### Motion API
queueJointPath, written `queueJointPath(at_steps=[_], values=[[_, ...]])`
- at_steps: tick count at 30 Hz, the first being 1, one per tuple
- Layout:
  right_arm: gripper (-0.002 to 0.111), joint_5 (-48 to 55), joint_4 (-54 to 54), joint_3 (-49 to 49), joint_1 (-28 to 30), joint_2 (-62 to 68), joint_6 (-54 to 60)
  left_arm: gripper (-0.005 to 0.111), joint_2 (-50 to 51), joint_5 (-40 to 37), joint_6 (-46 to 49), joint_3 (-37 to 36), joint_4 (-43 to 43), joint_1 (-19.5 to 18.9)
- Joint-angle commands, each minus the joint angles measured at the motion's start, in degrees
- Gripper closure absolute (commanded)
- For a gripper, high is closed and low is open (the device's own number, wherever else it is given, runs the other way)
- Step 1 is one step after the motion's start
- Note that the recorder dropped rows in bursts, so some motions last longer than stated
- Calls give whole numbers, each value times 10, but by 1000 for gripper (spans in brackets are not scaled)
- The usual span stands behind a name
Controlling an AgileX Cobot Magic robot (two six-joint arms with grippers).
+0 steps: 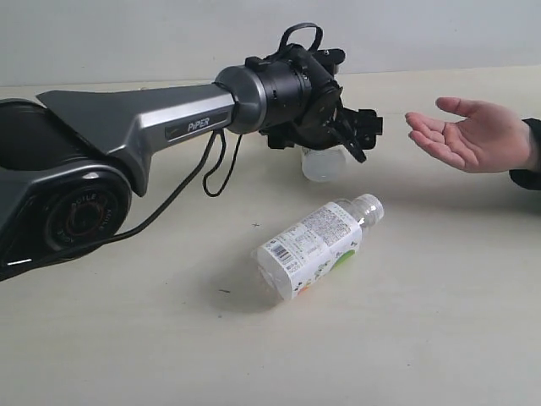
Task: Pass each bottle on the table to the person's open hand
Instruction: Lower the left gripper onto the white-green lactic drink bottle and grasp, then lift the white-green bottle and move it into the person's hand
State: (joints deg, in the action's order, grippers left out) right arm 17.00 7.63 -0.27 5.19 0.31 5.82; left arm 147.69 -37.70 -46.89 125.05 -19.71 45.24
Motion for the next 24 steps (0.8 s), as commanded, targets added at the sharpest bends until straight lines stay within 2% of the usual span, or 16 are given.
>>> queueJointPath(at_steps=[1, 3, 5, 6, 7, 8, 21, 24], values=[[108, -4, -1, 3, -2, -3, 0, 7, 8, -1, -2, 4, -12, -1], [108, -4, -1, 3, -2, -3, 0, 11, 8, -3, -2, 4, -14, -1], [108, -4, -1, 3, -2, -3, 2, 35, 8, -7, -2, 4, -14, -1], [108, -4, -1, 3, -2, -3, 2, 63, 8, -13, -2, 4, -14, -1], [108, -4, -1, 3, -2, -3, 2, 79, 8, -13, -2, 4, -11, -1], [108, -4, -1, 3, -2, -3, 2, 106, 8, -20, 0, 4, -10, -1], [108, -4, -1, 3, -2, -3, 0, 107, -64, -109, 21, 4, -31, 0], [108, -4, -1, 3, -2, -3, 1, 107, -81, -129, 21, 4, -31, 10]])
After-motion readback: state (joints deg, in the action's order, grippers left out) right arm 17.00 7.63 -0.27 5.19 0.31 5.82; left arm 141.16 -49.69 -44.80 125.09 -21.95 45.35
